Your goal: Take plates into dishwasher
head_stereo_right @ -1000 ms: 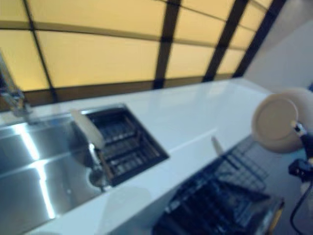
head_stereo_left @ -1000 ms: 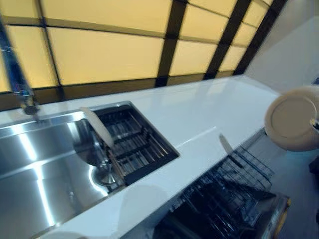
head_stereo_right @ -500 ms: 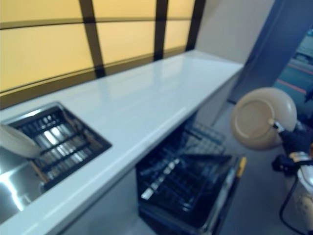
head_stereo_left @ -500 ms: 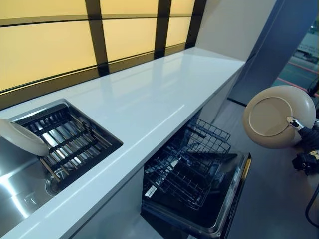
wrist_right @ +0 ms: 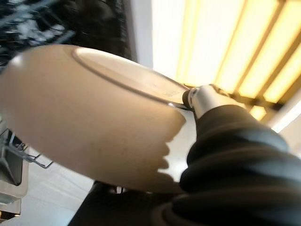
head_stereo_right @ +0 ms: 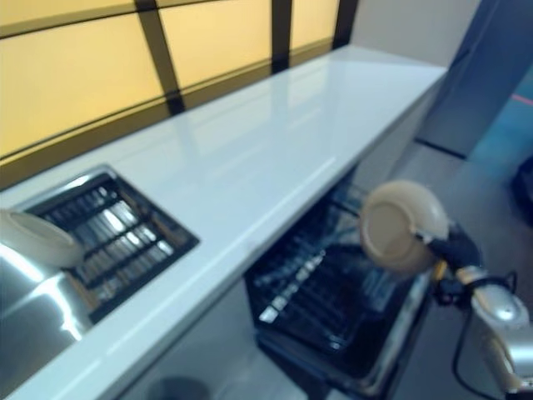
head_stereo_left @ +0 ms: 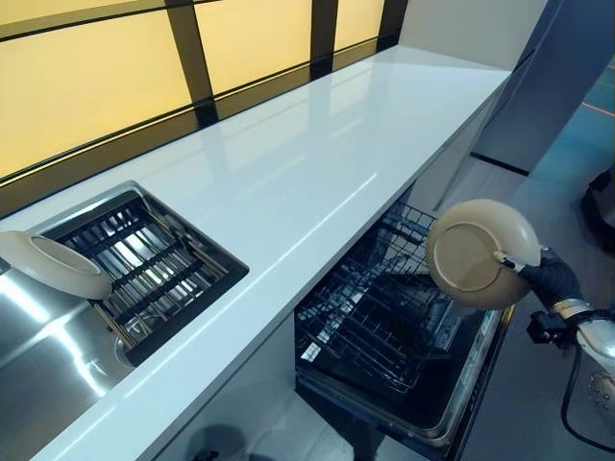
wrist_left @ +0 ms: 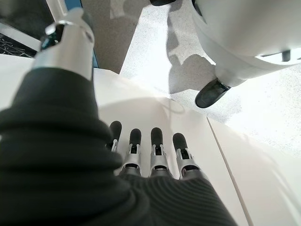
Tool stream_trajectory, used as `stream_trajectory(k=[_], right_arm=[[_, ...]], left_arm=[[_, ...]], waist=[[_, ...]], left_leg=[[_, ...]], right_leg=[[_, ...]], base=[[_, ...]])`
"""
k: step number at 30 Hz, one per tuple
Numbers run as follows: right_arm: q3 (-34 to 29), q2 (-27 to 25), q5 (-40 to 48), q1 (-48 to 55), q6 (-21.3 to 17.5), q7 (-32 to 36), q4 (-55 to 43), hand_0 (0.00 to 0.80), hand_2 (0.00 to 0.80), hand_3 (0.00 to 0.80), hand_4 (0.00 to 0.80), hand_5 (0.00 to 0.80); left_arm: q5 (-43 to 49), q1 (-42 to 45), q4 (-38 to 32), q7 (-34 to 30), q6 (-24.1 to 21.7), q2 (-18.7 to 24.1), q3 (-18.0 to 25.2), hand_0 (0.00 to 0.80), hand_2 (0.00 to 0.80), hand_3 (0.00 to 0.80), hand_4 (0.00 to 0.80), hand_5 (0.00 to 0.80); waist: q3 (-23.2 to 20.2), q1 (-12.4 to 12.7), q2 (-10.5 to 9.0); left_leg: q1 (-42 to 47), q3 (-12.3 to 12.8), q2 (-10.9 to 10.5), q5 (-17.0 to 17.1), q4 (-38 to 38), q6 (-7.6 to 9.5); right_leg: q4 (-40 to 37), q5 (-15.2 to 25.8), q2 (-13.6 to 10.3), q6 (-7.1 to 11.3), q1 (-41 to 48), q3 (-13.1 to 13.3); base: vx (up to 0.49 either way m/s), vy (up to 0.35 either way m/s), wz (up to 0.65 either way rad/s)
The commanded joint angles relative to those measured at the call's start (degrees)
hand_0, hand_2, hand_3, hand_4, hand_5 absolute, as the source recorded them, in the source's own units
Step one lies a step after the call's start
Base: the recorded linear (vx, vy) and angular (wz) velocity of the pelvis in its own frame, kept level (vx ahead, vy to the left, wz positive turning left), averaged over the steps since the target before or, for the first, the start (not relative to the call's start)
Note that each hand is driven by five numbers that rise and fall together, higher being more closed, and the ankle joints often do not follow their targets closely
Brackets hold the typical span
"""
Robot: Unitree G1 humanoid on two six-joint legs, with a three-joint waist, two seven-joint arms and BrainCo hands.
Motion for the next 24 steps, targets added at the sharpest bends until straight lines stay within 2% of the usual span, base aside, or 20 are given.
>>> stream_trajectory(k=[1,15,24], right_arm=[[0.56,-0.43,-7.44,-5.57,-2.42,0.78,-2.29,0.8,0.8,0.8,0.8,0.8],[0.93,-2.49,-28.72,-1.18,-2.52,2.1,-4.98,0.8,0.8,0.8,0.8,0.8],[0.92,-1.54,-31.98,1.1,-2.99,3.93,-7.82,0.8,0.8,0.8,0.8,0.8]], left_arm=[[0.39,-3.53,1.63,0.96,-0.62,4.19,1.67,0.0,0.0,0.0,0.0,0.0],[1.1,-3.36,0.43,0.29,-0.95,3.17,1.96,0.0,0.0,0.0,0.0,0.0],[1.49,-3.34,-0.06,0.21,-0.17,2.85,2.33,0.0,0.0,0.0,0.0,0.0]], waist=[[0.22,-0.35,-4.72],[0.13,-0.41,-4.35],[0.26,-0.66,-3.91]], left_leg=[[-3.12,-1.17,-0.91,2.31,0.31,0.78],[-2.69,-0.92,-0.73,2.59,0.17,0.67],[-2.67,-0.57,-0.51,2.77,0.3,0.51]], right_leg=[[3.74,-3.45,-0.91,1.39,1.49,0.13],[3.25,-3.6,-0.64,1.58,2.75,0.29],[3.06,-3.76,-0.56,1.63,3.26,0.51]], base=[[-0.049,0.009,0.08],[-0.011,0.001,0.01],[0.0,0.0,0.0]])
